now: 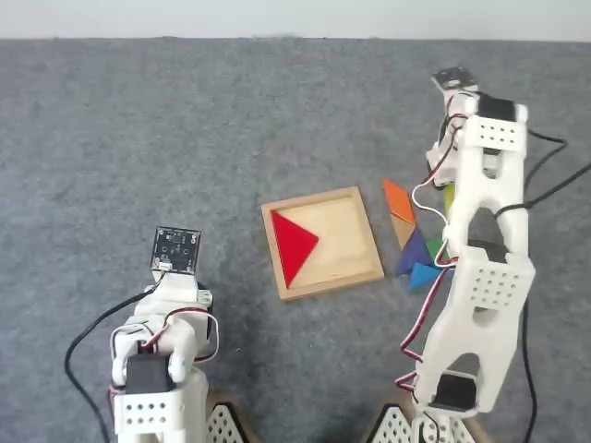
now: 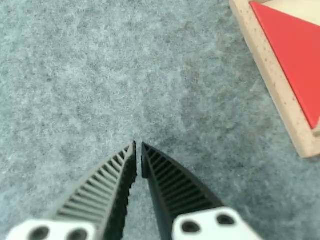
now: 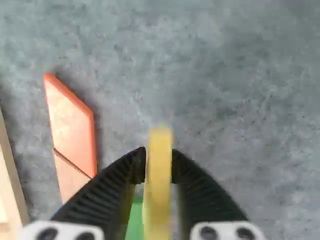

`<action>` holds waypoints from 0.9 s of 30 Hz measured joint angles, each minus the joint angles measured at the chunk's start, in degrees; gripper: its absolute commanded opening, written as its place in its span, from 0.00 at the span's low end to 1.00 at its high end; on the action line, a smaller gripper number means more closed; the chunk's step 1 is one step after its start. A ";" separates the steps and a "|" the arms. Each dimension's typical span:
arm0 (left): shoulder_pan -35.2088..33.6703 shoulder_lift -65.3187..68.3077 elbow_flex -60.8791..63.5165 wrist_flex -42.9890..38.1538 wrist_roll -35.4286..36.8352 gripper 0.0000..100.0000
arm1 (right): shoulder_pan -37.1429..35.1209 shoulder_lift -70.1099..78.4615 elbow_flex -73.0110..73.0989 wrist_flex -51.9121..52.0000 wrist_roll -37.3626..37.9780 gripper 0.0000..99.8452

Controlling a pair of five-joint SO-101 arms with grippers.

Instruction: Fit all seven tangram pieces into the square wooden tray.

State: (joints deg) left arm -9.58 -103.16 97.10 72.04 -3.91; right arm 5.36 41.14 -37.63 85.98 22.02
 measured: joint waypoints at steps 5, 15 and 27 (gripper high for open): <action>0.00 0.00 0.00 0.00 0.00 0.02 | 0.35 0.00 0.00 0.00 1.32 0.22; 0.00 0.00 0.00 0.00 0.00 0.02 | 1.23 0.00 0.00 3.08 4.48 0.23; 0.00 0.00 0.00 0.00 0.00 0.02 | 2.29 0.00 4.84 3.16 14.07 0.37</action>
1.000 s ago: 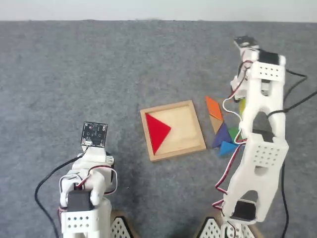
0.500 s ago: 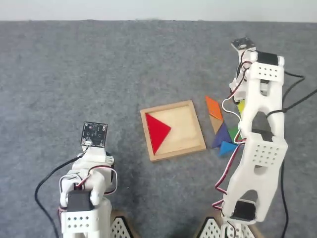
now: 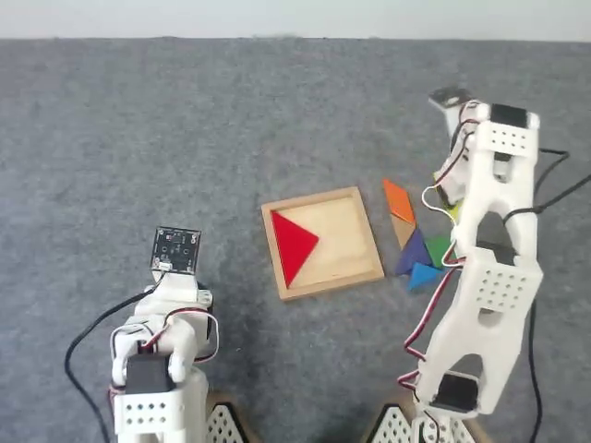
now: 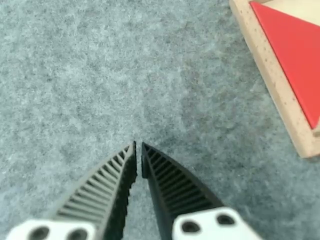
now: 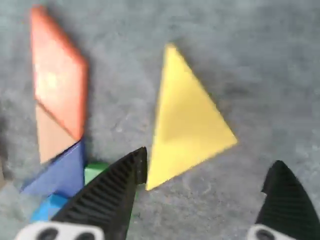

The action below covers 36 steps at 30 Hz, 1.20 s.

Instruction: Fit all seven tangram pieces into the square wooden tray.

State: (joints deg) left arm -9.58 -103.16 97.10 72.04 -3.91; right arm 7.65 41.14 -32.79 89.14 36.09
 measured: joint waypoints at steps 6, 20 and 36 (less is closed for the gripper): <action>0.00 0.00 0.00 0.00 0.00 0.02 | -0.09 -7.82 13.01 -5.80 4.04 0.37; 0.00 0.00 0.00 0.00 0.00 0.02 | -0.62 -13.89 30.68 -24.09 5.19 0.37; 0.00 0.00 0.00 0.00 0.00 0.02 | 0.26 -2.73 16.79 -18.29 1.85 0.25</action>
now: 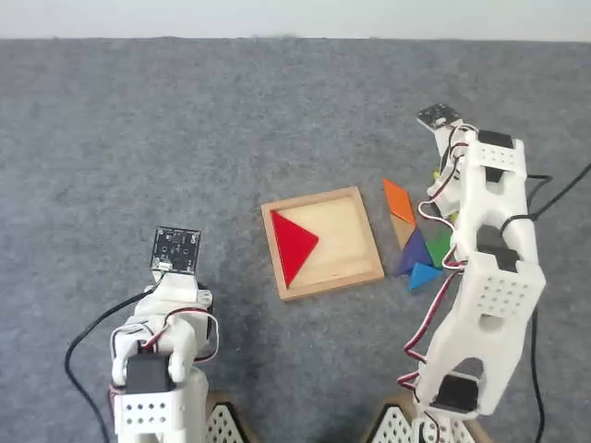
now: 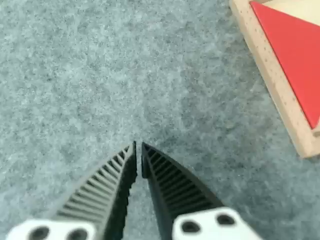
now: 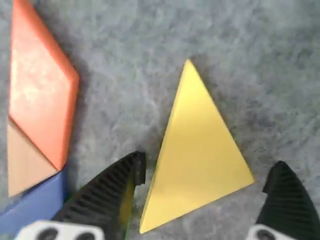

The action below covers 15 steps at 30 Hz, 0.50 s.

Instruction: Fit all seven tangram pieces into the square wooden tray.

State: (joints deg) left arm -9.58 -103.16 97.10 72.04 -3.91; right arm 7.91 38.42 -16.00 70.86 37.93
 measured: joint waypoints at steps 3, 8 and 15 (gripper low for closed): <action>0.00 0.00 0.00 0.00 0.00 0.02 | 0.09 0.00 -0.44 0.35 -0.09 0.21; 0.00 0.00 0.00 0.00 0.00 0.02 | 0.44 0.00 -0.62 0.26 -0.09 0.21; 0.00 0.00 0.00 0.00 0.00 0.02 | 0.44 -0.09 -1.05 0.44 -1.67 0.21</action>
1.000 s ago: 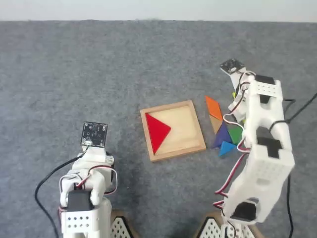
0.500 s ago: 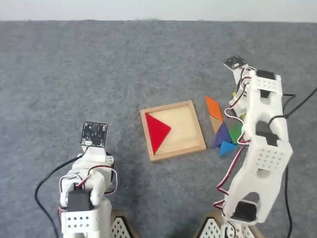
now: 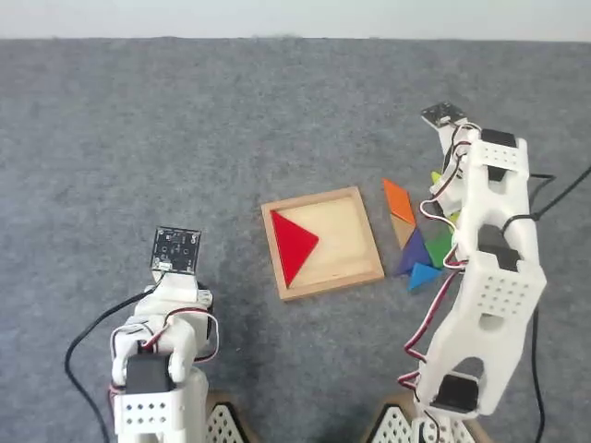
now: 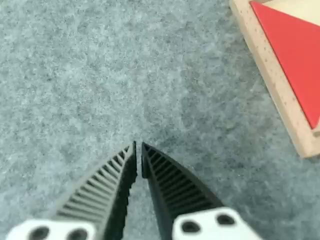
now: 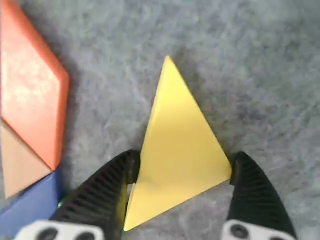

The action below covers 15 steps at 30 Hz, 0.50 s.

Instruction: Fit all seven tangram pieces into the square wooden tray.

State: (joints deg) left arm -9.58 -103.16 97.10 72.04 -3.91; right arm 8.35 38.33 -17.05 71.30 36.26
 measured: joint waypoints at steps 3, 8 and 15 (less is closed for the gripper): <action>0.00 0.00 0.00 0.00 0.00 0.02 | 0.09 -1.14 0.00 1.58 -0.62 0.21; 0.00 0.00 0.00 0.00 0.00 0.02 | -0.79 -6.24 0.09 5.98 -0.70 0.21; 0.00 0.00 0.00 0.00 0.00 0.02 | -4.40 -13.45 0.09 10.37 -2.99 0.22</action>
State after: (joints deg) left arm -9.58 -103.16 97.10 72.04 -3.91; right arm 3.96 24.88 -16.97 81.67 33.27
